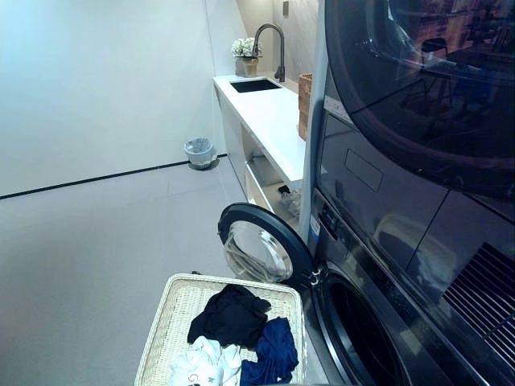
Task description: Put the clothes into the washing machine.
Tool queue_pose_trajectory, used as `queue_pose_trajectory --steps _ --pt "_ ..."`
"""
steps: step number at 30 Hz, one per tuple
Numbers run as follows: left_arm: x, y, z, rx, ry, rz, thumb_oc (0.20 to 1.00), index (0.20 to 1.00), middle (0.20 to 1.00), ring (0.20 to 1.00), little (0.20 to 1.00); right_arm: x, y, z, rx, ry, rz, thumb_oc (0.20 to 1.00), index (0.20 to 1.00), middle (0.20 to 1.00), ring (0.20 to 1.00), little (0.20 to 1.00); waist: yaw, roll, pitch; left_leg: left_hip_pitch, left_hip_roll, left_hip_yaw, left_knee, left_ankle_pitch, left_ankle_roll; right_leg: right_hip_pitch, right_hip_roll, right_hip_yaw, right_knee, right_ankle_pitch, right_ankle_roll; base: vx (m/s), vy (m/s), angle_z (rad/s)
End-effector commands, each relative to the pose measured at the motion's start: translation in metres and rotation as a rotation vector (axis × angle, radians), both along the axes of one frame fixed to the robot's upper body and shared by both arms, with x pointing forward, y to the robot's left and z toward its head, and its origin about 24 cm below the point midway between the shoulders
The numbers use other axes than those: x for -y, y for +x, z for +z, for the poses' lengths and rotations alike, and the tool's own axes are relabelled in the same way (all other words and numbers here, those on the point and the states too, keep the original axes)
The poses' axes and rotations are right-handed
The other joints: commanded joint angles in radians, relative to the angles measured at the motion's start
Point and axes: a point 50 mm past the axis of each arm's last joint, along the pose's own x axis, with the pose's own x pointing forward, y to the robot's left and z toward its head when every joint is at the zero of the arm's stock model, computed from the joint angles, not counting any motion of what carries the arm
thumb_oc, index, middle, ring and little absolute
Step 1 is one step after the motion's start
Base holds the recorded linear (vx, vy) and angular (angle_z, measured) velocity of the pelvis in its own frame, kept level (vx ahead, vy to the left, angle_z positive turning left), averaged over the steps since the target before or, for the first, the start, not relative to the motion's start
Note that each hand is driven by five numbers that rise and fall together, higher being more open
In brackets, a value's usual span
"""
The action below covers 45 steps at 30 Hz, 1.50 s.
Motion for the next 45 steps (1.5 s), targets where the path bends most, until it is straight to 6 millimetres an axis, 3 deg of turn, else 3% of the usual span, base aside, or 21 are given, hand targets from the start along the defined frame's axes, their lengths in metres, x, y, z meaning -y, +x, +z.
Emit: queue_pose_trajectory --steps 1,7,14,17,18,20,29,32,34,40,45 --pt "0.02 0.016 0.0 0.025 -0.015 -0.055 1.0 1.0 1.0 1.0 1.0 -0.017 0.012 -0.001 0.001 0.027 0.066 1.0 1.0 1.0 1.0 1.0 0.016 -0.045 0.027 -0.014 -0.042 0.023 0.001 0.0 0.047 -0.023 -0.031 -0.013 0.009 0.065 0.032 0.07 0.025 0.0" --pt "0.01 0.024 0.003 0.082 0.125 -0.05 1.0 1.0 1.0 1.0 1.0 -0.016 0.013 0.0 0.007 0.027 0.062 1.0 1.0 1.0 1.0 1.0 0.012 -0.045 0.042 -0.021 -0.046 0.024 0.001 0.004 0.05 -0.033 -0.033 -0.006 0.012 0.071 0.034 0.05 0.033 0.0" --pt "-0.009 0.061 0.019 0.228 0.272 -0.02 1.0 1.0 1.0 1.0 1.0 -0.01 0.024 0.004 0.045 0.018 0.088 1.0 1.0 1.0 1.0 1.0 -0.009 -0.037 0.093 -0.05 -0.06 0.031 0.012 0.009 0.063 -0.084 -0.035 0.038 0.021 0.09 0.029 0.04 0.082 -0.1" --pt "-0.015 0.091 0.034 0.336 0.368 0.01 1.0 1.0 1.0 1.0 1.0 -0.006 0.041 0.01 0.102 0.007 0.106 1.0 1.0 1.0 1.0 1.0 -0.027 -0.029 0.14 -0.083 -0.068 0.031 0.02 0.016 0.07 -0.13 -0.039 0.065 0.032 0.103 0.027 -0.08 0.09 -0.19" --pt "-0.015 0.091 0.034 0.336 0.368 0.01 1.0 1.0 1.0 1.0 1.0 -0.006 0.042 0.01 0.102 0.007 0.106 1.0 1.0 1.0 1.0 1.0 -0.027 -0.029 0.141 -0.083 -0.068 0.031 0.02 0.016 0.07 -0.13 -0.039 0.065 0.032 0.103 0.027 -0.19 0.118 -0.16" --pt "-0.02 0.123 0.052 0.429 0.448 0.023 1.0 1.0 1.0 1.0 1.0 -0.004 0.064 0.018 0.172 -0.006 0.127 1.0 1.0 1.0 1.0 1.0 -0.046 -0.02 0.202 -0.119 -0.074 0.032 0.023 0.026 0.076 -0.178 -0.042 0.094 0.044 0.116 0.027 -0.2 0.146 -0.14" --pt "-0.031 0.18 0.096 0.591 0.608 0.091 1.0 1.0 1.0 1.0 1.0 -0.008 0.117 0.042 0.321 -0.035 0.164 1.0 1.0 1.0 1.0 1.0 -0.074 -0.025 0.331 -0.244 -0.097 0.039 0.107 0.021 0.082 -0.292 -0.053 0.148 0.075 0.137 0.026 -0.1 0.089 -0.1" --pt "-0.036 0.19 0.105 0.61 0.629 0.099 1.0 1.0 1.0 1.0 1.0 -0.012 0.129 0.048 0.355 -0.031 0.162 1.0 1.0 1.0 1.0 1.0 -0.075 -0.032 0.355 -0.28 -0.102 0.042 0.137 0.017 0.082 -0.322 -0.057 0.153 0.083 0.143 0.026 -0.08 0.025 -0.09" --pt "-0.047 0.206 0.122 0.615 0.687 0.103 1.0 1.0 1.0 1.0 1.0 -0.021 0.153 0.061 0.422 -0.006 0.153 1.0 1.0 1.0 1.0 1.0 -0.078 -0.052 0.395 -0.346 -0.107 0.054 0.193 0.008 0.081 -0.379 -0.06 0.16 0.097 0.159 0.026 -0.13 -0.002 -0.04" --pt "-0.071 0.224 0.152 0.574 0.765 0.177 1.0 1.0 1.0 1.0 1.0 -0.039 0.184 0.083 0.511 0.034 0.168 1.0 1.0 1.0 1.0 1.0 -0.098 -0.093 0.457 -0.432 -0.103 0.078 0.266 -0.01 0.076 -0.46 -0.055 0.178 0.117 0.185 0.026 -0.08 0.017 -0.07" --pt "-0.082 0.231 0.167 0.549 0.777 0.285 1.0 1.0 1.0 1.0 1.0 -0.05 0.199 0.095 0.56 0.047 0.173 1.0 1.0 1.0 1.0 1.0 -0.111 -0.112 0.497 -0.482 -0.107 0.09 0.283 -0.003 0.079 -0.52 -0.045 0.195 0.141 0.199 0.028 -0.11 0.045 -0.1"
